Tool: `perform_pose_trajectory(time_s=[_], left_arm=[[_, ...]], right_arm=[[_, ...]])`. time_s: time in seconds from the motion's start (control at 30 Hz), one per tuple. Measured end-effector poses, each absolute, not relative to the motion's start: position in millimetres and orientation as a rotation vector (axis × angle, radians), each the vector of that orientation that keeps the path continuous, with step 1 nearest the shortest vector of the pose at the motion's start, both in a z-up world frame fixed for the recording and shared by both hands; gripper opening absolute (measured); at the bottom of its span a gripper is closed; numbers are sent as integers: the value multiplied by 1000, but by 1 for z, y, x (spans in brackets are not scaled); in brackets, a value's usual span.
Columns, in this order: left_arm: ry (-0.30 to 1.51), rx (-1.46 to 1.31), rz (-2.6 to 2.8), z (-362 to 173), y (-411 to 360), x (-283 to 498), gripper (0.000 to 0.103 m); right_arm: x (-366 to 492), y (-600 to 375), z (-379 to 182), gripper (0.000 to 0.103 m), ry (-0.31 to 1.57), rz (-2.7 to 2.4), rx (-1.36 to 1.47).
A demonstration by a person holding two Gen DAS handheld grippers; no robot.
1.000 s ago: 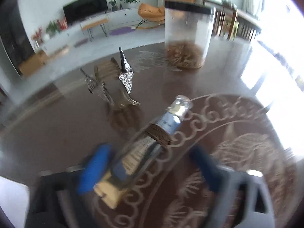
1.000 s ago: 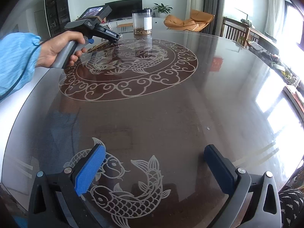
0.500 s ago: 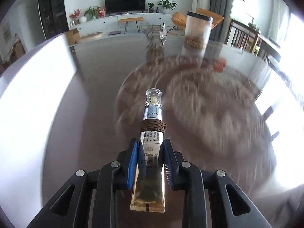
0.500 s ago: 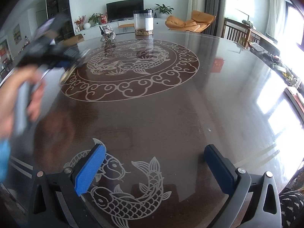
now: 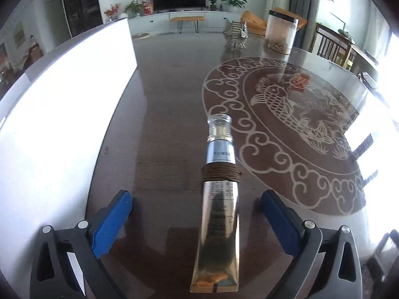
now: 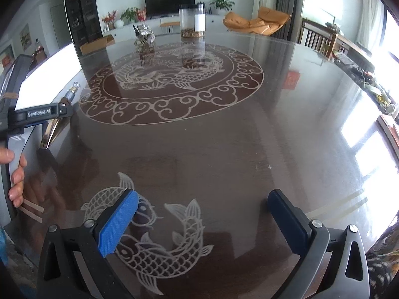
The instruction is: Organize objects
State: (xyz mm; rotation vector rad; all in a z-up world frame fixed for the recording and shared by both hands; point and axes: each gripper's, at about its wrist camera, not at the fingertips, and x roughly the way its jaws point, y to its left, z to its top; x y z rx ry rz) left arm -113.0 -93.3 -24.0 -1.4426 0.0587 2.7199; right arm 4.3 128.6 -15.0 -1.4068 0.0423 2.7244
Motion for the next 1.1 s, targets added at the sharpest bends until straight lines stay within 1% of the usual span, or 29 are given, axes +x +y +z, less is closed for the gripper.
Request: perform_pose_trajectory(time_s=[0.2,0.4,0.6,0.67,0.73,0.77,0.8,0.83,1.07,1.1], left_arm=[[53,-1437,2728,-20,-97,-107,103],[53,-1437,2727,-19,-97,-108,103],[54,-1437,2728,-17,-94,-112,103],[54,-1437,2728,-17,-94,-112,103],[54,-1437,2728,-17,-95,-112,103],[55,-1437,2729,-17,-95,-112,103],[55,-1437,2729,-18,-95,-112,103],[55,-1437,2729,-18,-95,-112,103],[56,-1436,2730,-18,-95,-112,103],[56,-1436,2730,-18,-95,-112,103]], right_arm=[[-63,127,-13,103,0,2721,-1527],[-196,82,-16,103,-134,2858,-1579],[-327,44,-19,103,-131,2871,-1559],[-354,34,-19,103,-117,2864,-1550],[-380,22,-18,94,-106,2864,-1525],[-387,18,-17,85,-101,2871,-1503],[-395,15,-16,80,-98,2872,-1481],[-405,12,-15,77,-86,2862,-1463],[-452,4,-14,76,-66,2850,-1448],[-456,4,-14,69,-63,2847,-1446]])
